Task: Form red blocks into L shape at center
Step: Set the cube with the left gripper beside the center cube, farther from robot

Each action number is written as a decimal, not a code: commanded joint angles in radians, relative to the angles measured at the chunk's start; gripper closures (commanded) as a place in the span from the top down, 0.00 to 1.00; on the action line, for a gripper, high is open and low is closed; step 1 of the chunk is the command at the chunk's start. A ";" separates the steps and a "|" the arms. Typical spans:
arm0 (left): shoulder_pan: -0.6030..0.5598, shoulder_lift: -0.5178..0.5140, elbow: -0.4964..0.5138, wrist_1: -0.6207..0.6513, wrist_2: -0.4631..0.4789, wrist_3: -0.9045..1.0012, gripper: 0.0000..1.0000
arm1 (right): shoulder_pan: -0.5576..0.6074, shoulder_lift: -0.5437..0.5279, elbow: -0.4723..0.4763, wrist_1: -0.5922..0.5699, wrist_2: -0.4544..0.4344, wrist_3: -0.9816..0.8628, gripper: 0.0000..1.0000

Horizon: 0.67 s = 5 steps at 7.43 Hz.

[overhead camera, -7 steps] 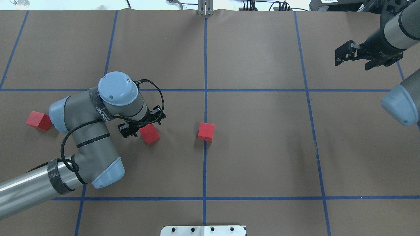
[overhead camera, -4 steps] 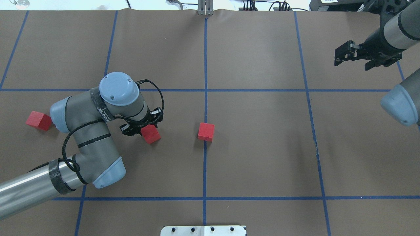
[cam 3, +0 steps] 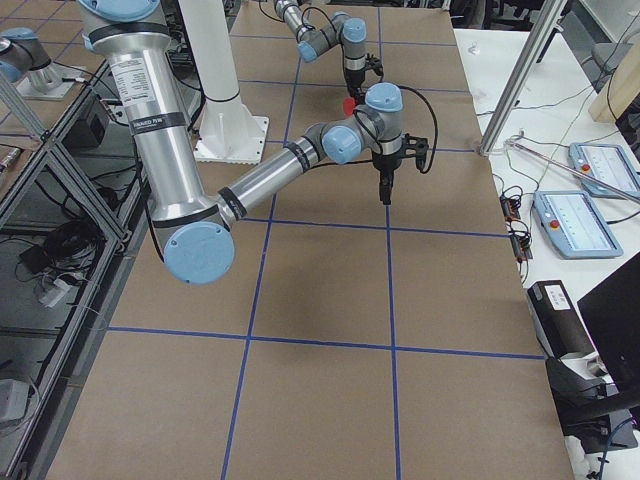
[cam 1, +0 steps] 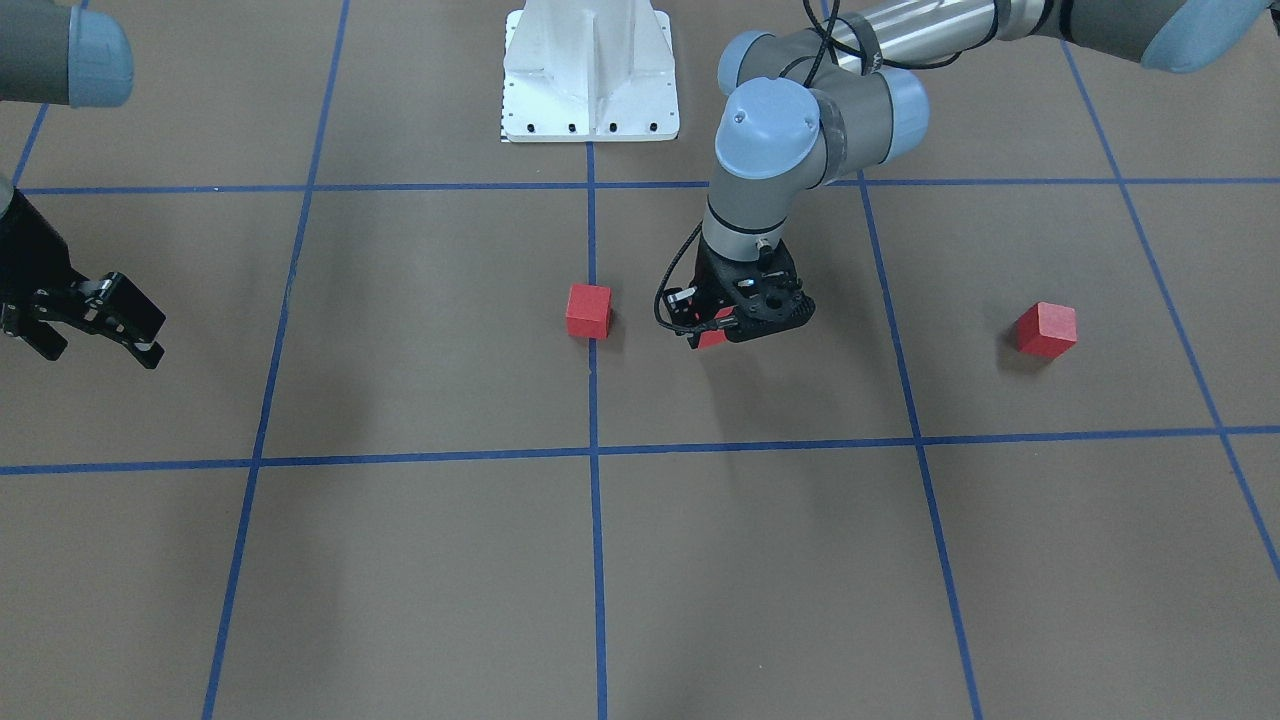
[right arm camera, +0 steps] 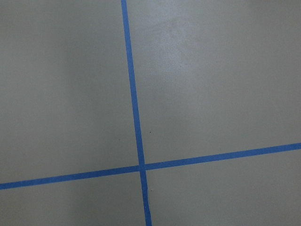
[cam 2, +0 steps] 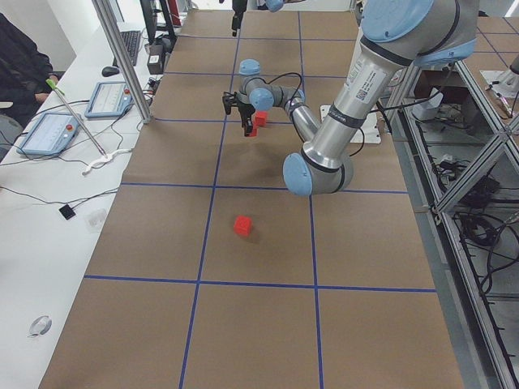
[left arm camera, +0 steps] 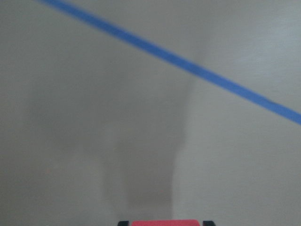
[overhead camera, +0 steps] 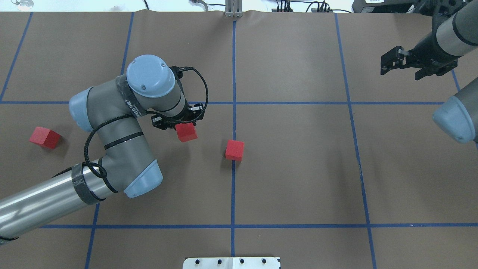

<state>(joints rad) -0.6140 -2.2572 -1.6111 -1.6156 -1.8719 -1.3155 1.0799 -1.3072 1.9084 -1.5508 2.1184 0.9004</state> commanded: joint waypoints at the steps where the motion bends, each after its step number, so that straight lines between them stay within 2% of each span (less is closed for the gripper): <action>1: 0.000 -0.144 0.157 0.002 0.048 0.229 0.00 | 0.000 -0.001 0.000 0.000 0.000 -0.001 0.99; 2: 0.005 -0.257 0.307 -0.003 0.048 0.240 0.00 | 0.000 -0.001 -0.003 0.000 0.000 -0.002 0.99; 3: 0.006 -0.330 0.374 -0.004 0.048 0.239 0.00 | 0.000 -0.001 -0.003 0.000 0.000 0.000 0.99; 4: 0.019 -0.334 0.404 -0.015 0.050 0.237 0.00 | 0.000 -0.003 -0.003 0.000 0.000 -0.001 0.99; 5: 0.020 -0.337 0.463 -0.103 0.050 0.234 0.00 | 0.000 -0.003 -0.003 0.000 0.000 -0.002 0.99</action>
<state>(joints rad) -0.5993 -2.5745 -1.2193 -1.6489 -1.8233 -1.0807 1.0799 -1.3094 1.9054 -1.5509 2.1185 0.8993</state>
